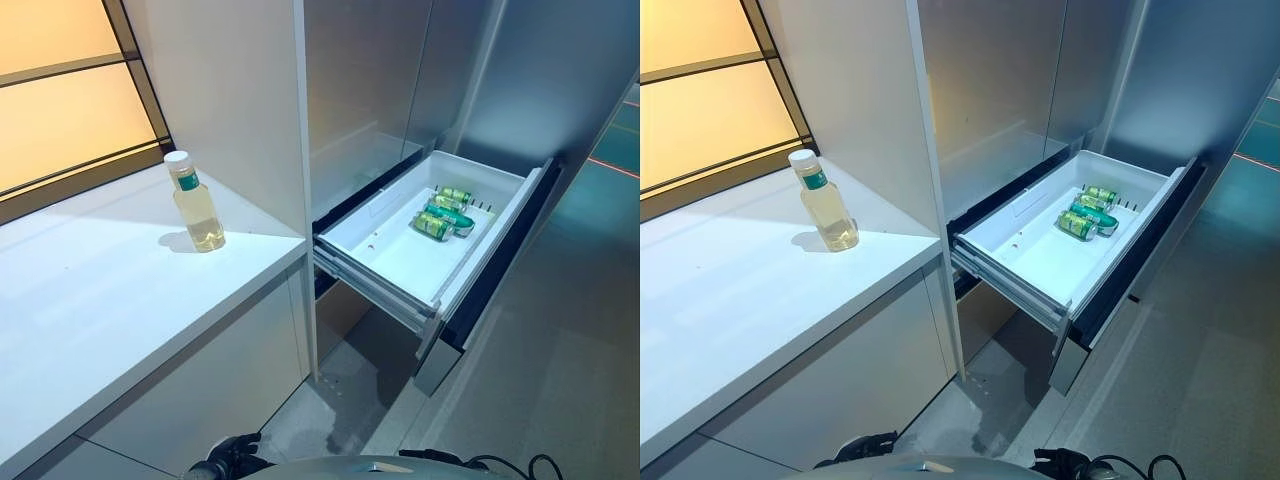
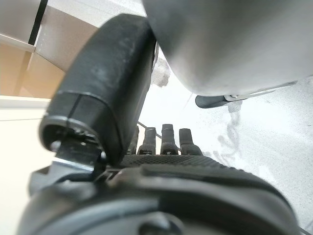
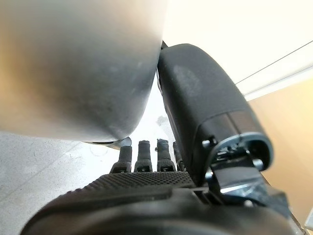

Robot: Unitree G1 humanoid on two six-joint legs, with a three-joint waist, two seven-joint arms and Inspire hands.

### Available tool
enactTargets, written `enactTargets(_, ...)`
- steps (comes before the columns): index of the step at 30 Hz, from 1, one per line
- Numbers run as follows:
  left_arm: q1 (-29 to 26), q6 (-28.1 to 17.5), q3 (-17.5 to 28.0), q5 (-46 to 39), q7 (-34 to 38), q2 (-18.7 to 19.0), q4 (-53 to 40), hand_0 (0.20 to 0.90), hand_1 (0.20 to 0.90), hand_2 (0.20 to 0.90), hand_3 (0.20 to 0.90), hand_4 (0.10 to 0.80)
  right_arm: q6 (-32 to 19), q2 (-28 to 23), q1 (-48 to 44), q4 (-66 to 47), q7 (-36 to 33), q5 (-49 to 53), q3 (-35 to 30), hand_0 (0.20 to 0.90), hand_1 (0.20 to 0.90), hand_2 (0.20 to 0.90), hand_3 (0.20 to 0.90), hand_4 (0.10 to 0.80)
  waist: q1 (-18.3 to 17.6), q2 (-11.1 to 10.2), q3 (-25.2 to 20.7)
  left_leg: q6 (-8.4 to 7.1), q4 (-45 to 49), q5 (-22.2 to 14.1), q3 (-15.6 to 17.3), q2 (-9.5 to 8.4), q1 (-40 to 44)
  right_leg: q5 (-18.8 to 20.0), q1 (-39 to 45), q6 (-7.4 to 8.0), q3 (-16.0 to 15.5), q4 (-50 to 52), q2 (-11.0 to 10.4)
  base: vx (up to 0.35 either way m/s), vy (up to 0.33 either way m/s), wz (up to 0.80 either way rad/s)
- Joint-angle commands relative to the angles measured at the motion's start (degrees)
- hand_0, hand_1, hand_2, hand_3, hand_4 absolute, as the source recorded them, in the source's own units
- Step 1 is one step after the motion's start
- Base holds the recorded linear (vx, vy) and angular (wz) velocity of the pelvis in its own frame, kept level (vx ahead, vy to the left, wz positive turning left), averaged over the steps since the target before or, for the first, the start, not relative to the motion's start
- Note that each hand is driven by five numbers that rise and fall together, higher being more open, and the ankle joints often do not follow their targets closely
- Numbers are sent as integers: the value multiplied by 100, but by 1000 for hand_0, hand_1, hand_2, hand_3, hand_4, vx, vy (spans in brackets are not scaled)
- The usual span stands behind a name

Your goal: Put drinks into fridge and close the fridge

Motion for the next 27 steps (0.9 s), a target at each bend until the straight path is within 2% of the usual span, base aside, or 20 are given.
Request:
enactTargets(1, -258, -205, 25, 64, -219, -248, 255, 900, 900, 900, 900, 800, -69, 256, -130, 245, 155, -101, 237, 900, 900, 900, 900, 800, -17, -86, 26, 180, 33, -196, 350, -226, -105, 70, -155, 225, 85, 261, 5, 0, 0, 0)
enactTargets(8, -304, -385, 112, -146, -28, -189, 180, 900, 900, 900, 900, 800, -97, 182, -103, 193, 214, -155, 223, 900, 900, 900, 900, 800, -40, -74, 58, 182, 33, -193, 348, -224, -118, 68, -175, 224, 97, 269, 10, 0, 0, 0)
enactTargets(10, -337, -592, 152, -44, 216, -156, 136, 900, 900, 900, 900, 800, -97, 145, -101, 199, 250, -165, 211, 900, 900, 900, 900, 800, -41, -72, 54, 178, 33, -192, 347, -223, -121, 70, -171, 228, 95, 262, 10, 0, 0, 0)
enactTargets(12, -379, -893, 92, 410, 457, -89, 41, 900, 900, 900, 900, 800, -75, 101, -114, 192, 285, -140, 223, 900, 900, 900, 900, 800, -38, -72, 51, 170, 33, -185, 344, -221, -126, 70, -169, 229, 95, 260, 11, 0, 0, 0)
enactTargets(14, -460, -1253, -165, 811, 539, 15, -180, 900, 900, 900, 900, 800, -33, 26, -129, 153, 336, -108, 269, 900, 900, 900, 900, 800, -42, -60, 55, 157, 33, -173, 350, -210, -139, 66, -183, 234, 102, 269, 14, 0, 0, 0)
enactTargets(16, -520, -1411, -322, 819, 449, 88, -370, 900, 900, 900, 900, 800, 0, -27, -142, 122, 362, -100, 302, 900, 900, 900, 900, 800, -44, -42, 62, 152, 33, -163, 360, -201, -152, 59, -201, 238, 110, 281, 16, 0, 0, 0)
enactTargets(18, -626, -1377, -519, 510, -211, 318, -1095, 900, 900, 900, 900, 800, 92, -188, -150, 2, 448, -93, 326, 900, 900, 900, 900, 800, -42, 2, 93, 144, 33, -151, 371, -187, -176, 55, -235, 244, 113, 300, 17, 0, 0, 0)
enactTargets(19, -657, -1249, -594, 307, -589, 419, -1500, 900, 900, 900, 900, 800, 136, -249, -147, -60, 480, -101, 328, 900, 900, 900, 900, 800, -43, 16, 103, 141, 33, -150, 373, -183, -183, 56, -243, 247, 113, 301, 18, 0, 0, 0)
enactTargets(21, -717, -577, -831, -195, -1591, 707, -2584, 900, 900, 900, 900, 800, 223, -381, -122, -221, 550, -139, 330, 900, 900, 900, 900, 800, -59, 52, 117, 142, 33, -147, 378, -175, -197, 64, -261, 254, 126, 297, 22, -3, 16, 0)
enactTargets(22, -737, 97, -988, -778, -2439, 986, -3353, 900, 900, 900, 900, 800, 283, -467, -98, -343, 596, -180, 324, 900, 900, 900, 900, 800, -76, 78, 125, 143, 33, -147, 387, -166, -198, 65, -270, 265, 142, 305, 28, 0, 0, 0)
enactTargets(23, -741, 356, -1007, -1027, -2766, 1092, -3674, 900, 900, 900, 900, 800, 308, -493, -87, -397, 608, -198, 328, 900, 900, 900, 900, 800, -83, 87, 128, 144, 33, -145, 390, -162, -199, 66, -274, 268, 149, 309, 29, 0, 0, 0)
enactTargets(24, -744, 521, -1019, -1307, -3020, 1201, -3978, 900, 900, 900, 900, 800, 342, -520, -73, -462, 617, -216, 337, 900, 900, 900, 900, 800, -94, 97, 132, 145, 33, -145, 397, -155, -198, 65, -279, 270, 156, 317, 30, 0, 0, 0)
enactTargets(25, -784, 1085, -950, -1816, -3147, 1385, -4635, 900, 900, 900, 900, 800, 383, -561, -45, -550, 630, -246, 332, 900, 900, 900, 900, 800, -107, 113, 139, 144, 33, -140, 405, -147, -197, 73, -286, 280, 163, 326, 27, 8, 14, -3)
enactTargets(26, -874, 1648, -721, -2812, -3123, 1545, -5381, 900, 900, 900, 900, 800, 412, -596, 4, -642, 627, -258, 309, 900, 900, 900, 900, 800, -118, 115, 141, 154, 33, -143, 398, -150, -191, 96, -283, 296, 172, 318, 24, 0, 0, 0)
enactTargets(27, -935, 2055, -534, -3372, -3112, 1525, -5775, 900, 900, 900, 900, 800, 425, -596, 41, -688, 606, -250, 301, 900, 900, 900, 900, 800, -114, 109, 136, 162, 33, -149, 390, -156, -192, 106, -276, 299, 173, 300, 20, 0, 0, 0)
